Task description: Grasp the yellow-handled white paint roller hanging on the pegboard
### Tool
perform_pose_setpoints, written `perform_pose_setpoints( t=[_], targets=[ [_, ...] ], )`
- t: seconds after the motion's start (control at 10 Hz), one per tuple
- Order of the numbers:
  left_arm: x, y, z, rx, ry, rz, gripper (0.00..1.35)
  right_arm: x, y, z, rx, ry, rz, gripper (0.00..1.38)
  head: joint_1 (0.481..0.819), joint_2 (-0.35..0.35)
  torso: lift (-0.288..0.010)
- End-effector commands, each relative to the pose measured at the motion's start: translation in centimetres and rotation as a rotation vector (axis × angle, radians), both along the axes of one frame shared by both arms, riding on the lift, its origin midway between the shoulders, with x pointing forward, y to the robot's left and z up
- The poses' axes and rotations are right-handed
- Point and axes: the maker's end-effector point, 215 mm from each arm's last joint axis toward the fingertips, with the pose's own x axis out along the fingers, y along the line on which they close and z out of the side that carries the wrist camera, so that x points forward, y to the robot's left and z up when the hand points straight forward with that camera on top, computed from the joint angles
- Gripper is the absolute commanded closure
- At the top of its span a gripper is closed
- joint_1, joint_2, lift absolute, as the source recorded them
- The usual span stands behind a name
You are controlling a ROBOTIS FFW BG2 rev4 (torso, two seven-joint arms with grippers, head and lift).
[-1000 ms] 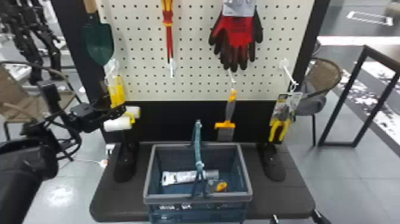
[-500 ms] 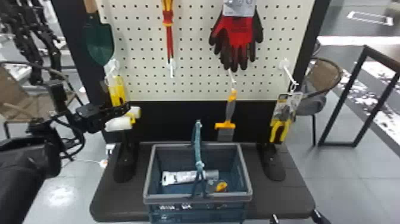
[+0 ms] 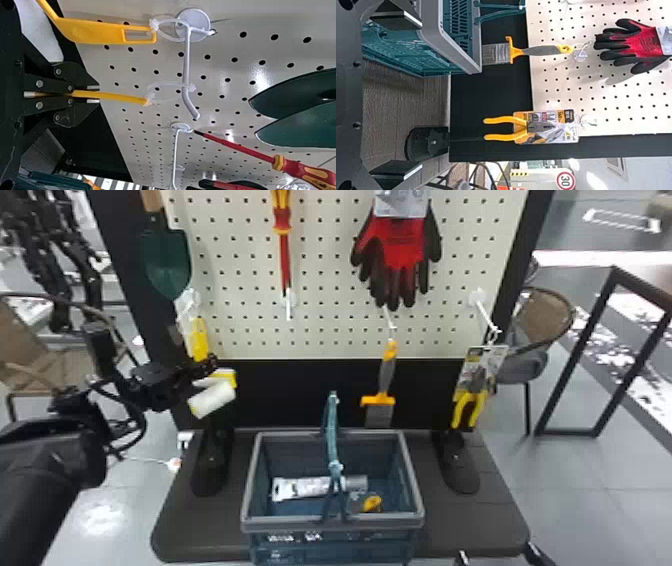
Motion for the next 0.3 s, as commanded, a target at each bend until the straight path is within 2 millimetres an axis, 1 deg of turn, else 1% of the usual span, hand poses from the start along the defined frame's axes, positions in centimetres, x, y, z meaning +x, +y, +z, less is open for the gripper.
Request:
perform_pose_setpoints(
  t=[0.0,0.2],
  targets=[
    [0.00,-0.05,0.13,-0.001,-0.005,-0.001,1.20,0.00,0.00,-0.02,0.000,0.000,0.000,0.07,0.549,0.000,-0.100],
    [-0.03,-0.04,0.11,-0.003,-0.005,0.000,1.20,0.00,0.00,-0.02,0.000,0.000,0.000,0.07,0.549,0.000,-0.100]
  ],
)
